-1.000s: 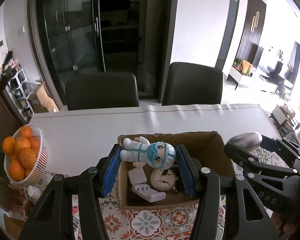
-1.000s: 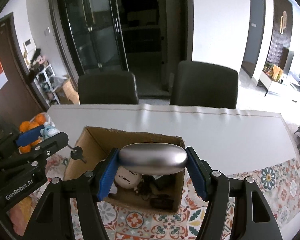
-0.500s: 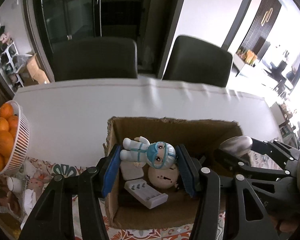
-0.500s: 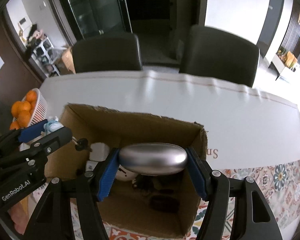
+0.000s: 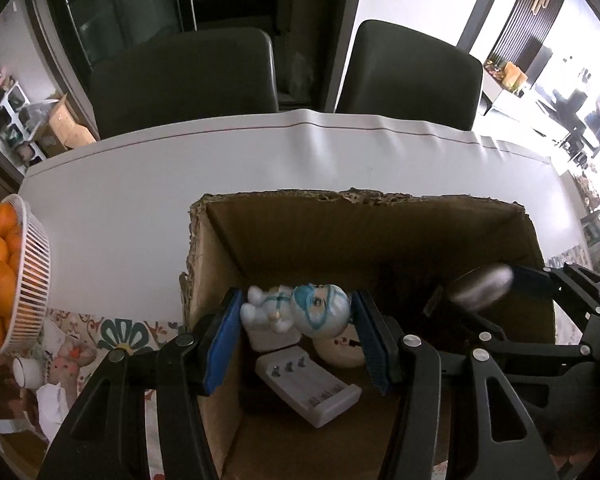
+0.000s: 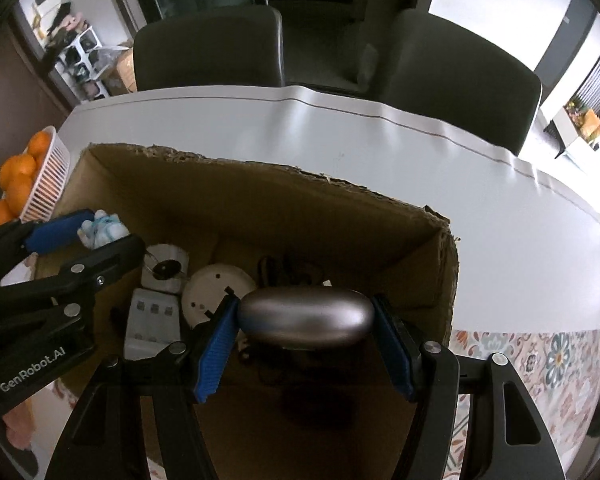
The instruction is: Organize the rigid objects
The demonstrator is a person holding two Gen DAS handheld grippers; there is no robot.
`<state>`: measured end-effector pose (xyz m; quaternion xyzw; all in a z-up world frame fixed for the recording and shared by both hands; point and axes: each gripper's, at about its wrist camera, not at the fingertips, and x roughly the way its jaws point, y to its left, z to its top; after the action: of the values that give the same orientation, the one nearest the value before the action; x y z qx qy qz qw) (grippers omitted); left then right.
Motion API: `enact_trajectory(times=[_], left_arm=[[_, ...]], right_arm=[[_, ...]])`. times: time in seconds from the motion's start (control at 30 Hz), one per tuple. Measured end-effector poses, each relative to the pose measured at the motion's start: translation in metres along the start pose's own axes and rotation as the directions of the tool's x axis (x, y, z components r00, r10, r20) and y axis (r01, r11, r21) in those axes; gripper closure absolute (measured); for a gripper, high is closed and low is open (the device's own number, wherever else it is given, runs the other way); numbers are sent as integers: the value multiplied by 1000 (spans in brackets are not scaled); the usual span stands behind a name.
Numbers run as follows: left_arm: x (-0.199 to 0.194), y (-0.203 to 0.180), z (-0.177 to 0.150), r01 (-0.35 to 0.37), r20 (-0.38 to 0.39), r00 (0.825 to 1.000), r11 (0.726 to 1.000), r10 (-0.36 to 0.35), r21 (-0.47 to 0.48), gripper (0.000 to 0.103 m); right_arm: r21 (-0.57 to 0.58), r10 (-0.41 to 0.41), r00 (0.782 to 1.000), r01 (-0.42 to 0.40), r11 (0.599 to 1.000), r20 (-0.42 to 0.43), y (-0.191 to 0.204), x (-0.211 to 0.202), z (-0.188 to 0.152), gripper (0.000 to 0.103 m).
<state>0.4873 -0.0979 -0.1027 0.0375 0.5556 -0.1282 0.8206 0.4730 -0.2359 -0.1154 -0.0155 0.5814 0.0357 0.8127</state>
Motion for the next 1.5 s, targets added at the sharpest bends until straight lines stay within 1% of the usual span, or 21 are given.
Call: enact_trajectory(times=[0.07,0.2,0.3,0.37,0.4,0.47,0.53,0.63,0.73,0.8,0.83,0.9,1.0,1.03,1.07,1.13,1.27,1.37,1.5], left_arm=[[-1,0,0,4,-6,1000,1000,-4,-8,47],[-3,0,-3,13,-17,1000,1000,-14,-24,45],[-8,0,-7,12,-14,1000,1000,-13,-26,44],[-16,-1,-13,15,-4,1000,999,-15,-28,41],[-21,-2,-16,14,3,1000,999,-14,-30,40],[-33,-1,-22,-12,29,1000,999,13,-37,32],[-46,-1,-29,-20,55,998,999,22,-36,31],[-67,-3,-41,-57,84,995,997,60,-43,29],[-90,-4,-55,-89,126,987,995,95,-52,19],[-105,-3,-65,-98,152,983,994,106,-57,17],[-113,-3,-70,-106,166,979,993,114,-59,16],[-128,-5,-79,-144,193,969,988,153,-61,14],[-151,-7,-97,-194,252,946,978,206,-72,5],[-158,-8,-102,-205,271,938,976,217,-74,2],[-166,-9,-108,-213,288,931,974,226,-74,1],[-179,-10,-119,-218,312,922,973,229,-72,0],[-203,-14,-143,-240,359,898,967,253,-83,0],[-219,-18,-161,-240,394,883,967,254,-84,0],[-239,-26,-184,-232,430,869,969,245,-83,0]], right_arm=[[6,11,1000,-11,1000,0,-1,0,0,36],[6,5,1000,-5,1000,-1,-2,-4,0,35],[21,-5,1000,5,1000,21,-2,-14,-7,35],[33,-20,999,18,999,38,-1,-20,-10,35],[43,-27,998,25,999,49,-1,-25,-14,35],[76,-65,995,60,995,77,-3,-38,-22,34],[99,-62,993,52,994,105,-3,-51,-30,34],[127,-96,985,78,989,142,0,-69,-43,34],[154,-109,975,80,985,191,3,-90,-59,34],[167,-104,970,68,984,219,5,-102,-68,33],[176,-101,965,59,983,240,7,-111,-75,33],[188,-104,958,55,981,266,9,-121,-84,31],[204,-125,943,63,977,307,14,-139,-101,30],[205,-132,938,67,977,321,15,-145,-107,27],[207,-139,931,71,976,339,17,-152,-113,25],[213,-143,919,66,975,369,20,-164,-126,23],[222,-147,896,56,973,420,26,-187,-149,19],[229,-182,869,82,970,460,30,-208,-169,18],[227,-220,832,116,967,509,38,-233,-194,15]])
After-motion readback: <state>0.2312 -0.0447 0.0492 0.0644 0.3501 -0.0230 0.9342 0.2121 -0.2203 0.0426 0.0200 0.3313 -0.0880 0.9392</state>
